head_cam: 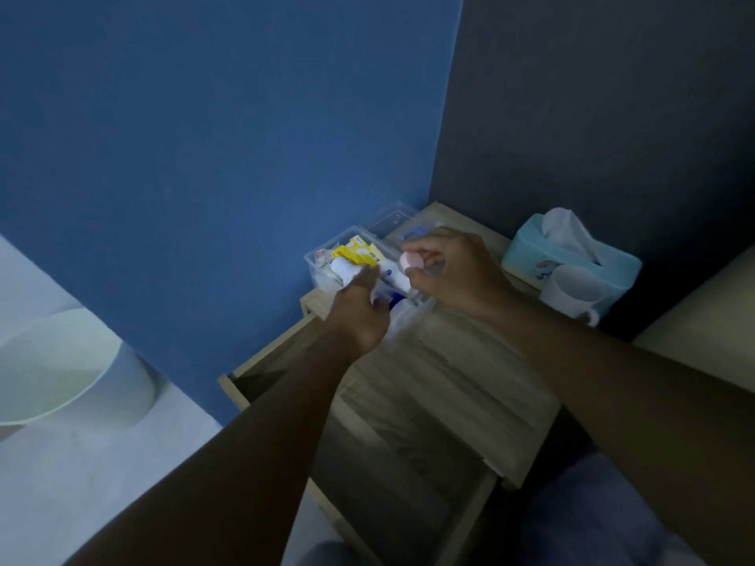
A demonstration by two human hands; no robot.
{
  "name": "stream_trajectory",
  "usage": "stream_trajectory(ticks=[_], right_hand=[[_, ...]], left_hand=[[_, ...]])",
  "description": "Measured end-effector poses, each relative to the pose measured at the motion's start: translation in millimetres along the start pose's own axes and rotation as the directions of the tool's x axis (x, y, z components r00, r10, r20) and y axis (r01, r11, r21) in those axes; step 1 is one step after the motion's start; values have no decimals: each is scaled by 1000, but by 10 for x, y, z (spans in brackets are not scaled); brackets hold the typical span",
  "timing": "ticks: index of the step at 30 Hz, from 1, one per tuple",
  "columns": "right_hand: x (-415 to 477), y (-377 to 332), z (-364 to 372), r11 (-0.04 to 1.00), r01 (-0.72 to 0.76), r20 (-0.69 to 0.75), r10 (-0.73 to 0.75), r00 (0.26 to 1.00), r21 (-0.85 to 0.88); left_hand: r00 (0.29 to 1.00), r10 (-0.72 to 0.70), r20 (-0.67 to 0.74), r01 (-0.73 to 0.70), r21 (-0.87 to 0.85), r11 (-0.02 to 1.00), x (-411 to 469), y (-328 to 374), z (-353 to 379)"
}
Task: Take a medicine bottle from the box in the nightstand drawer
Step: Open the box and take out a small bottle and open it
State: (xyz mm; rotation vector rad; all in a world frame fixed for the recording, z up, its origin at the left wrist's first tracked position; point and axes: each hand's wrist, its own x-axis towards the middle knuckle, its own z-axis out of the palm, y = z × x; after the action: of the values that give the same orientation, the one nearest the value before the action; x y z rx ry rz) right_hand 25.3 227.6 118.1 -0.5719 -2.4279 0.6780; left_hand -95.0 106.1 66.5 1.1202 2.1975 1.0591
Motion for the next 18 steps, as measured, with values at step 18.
stream_trajectory(ticks=[18], right_hand=[[-717, -264, -943, 978, 164, 162, -143, 976, -129]], left_hand=[[947, -103, 305, 322, -899, 297, -831, 966, 405]])
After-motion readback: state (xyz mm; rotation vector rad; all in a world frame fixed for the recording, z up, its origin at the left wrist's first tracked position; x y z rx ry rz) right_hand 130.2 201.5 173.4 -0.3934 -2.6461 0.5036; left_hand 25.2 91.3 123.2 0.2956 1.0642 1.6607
